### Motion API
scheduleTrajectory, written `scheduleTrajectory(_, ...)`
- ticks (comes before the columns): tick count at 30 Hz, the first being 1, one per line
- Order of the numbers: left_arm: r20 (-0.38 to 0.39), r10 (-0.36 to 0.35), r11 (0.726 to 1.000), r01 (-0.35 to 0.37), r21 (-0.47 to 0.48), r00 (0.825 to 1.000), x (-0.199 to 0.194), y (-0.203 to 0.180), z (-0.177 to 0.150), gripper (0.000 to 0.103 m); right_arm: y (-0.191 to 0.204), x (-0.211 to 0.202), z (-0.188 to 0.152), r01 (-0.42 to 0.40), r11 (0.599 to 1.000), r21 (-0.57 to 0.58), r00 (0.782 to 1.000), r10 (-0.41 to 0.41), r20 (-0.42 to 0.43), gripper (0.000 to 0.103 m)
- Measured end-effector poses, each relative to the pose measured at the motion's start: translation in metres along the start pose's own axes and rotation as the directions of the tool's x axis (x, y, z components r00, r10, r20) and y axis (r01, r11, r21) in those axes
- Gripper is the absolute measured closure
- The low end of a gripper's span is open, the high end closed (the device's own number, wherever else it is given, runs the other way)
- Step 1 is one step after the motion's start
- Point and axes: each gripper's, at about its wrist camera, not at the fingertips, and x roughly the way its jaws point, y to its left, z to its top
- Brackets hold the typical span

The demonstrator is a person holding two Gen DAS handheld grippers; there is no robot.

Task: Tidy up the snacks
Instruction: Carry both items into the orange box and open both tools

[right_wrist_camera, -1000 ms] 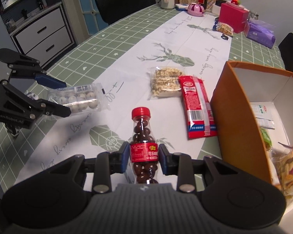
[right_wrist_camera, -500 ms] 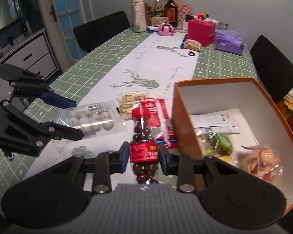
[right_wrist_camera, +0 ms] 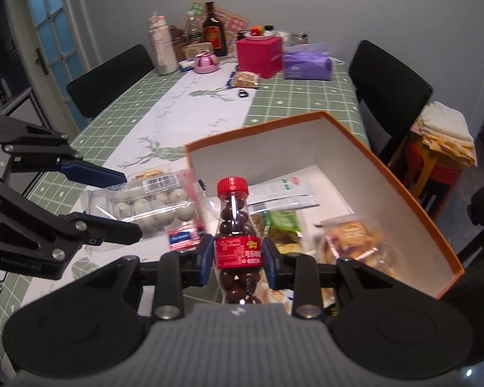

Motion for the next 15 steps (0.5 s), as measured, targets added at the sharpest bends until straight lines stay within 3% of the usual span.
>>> scheduleTrajectory(9, -0.013, 0.016, 1.000, -0.016, -0.015, 1.000, 0.034, -0.011, 0.022, 0.045, -0.044, 0.012, -0.003, 0.057, 0.991, 0.120, 0.998, -0.056, -0.014, 0.073)
scheduleTrajectory(15, -0.004, 0.020, 0.998, -0.020, -0.051, 1.000, 0.051, -0.017, 0.029, 0.045, -0.058, 0.021, -0.004, 0.050, 0.982, 0.182, 0.999, -0.046, -0.025, 0.073)
